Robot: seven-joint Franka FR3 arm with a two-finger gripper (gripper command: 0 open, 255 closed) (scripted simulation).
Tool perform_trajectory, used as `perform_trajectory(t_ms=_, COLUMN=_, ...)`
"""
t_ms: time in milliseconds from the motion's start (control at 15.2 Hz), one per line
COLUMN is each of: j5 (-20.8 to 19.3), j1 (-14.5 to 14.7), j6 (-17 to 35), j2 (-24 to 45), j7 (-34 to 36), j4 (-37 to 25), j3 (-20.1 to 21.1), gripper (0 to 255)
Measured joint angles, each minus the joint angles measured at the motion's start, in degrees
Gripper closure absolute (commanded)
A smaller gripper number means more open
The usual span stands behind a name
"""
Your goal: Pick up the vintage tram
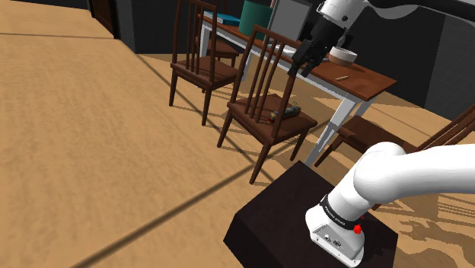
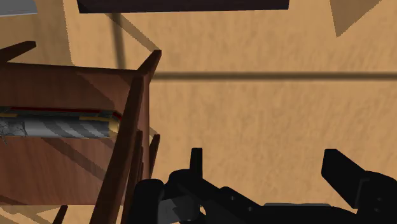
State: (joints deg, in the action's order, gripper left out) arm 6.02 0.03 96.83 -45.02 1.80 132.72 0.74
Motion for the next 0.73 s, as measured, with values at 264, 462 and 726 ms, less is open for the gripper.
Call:
perform_trajectory(t_ms=264, j5=-1.8, j1=0.6, j6=1.4, j2=-1.4, j7=-6.4, j4=3.4, j3=-3.2, gripper=0)
perform_trajectory(t_ms=462, j5=-4.5, j1=1.5, j6=2.9, j2=-2.5, j7=-15.3, j4=6.7, j3=-7.5, gripper=0)
perform_trajectory(t_ms=726, j5=-8.6, j1=2.5, j6=5.3, j2=-2.3, j7=-27.6, j4=9.9, j3=-13.8, gripper=0)
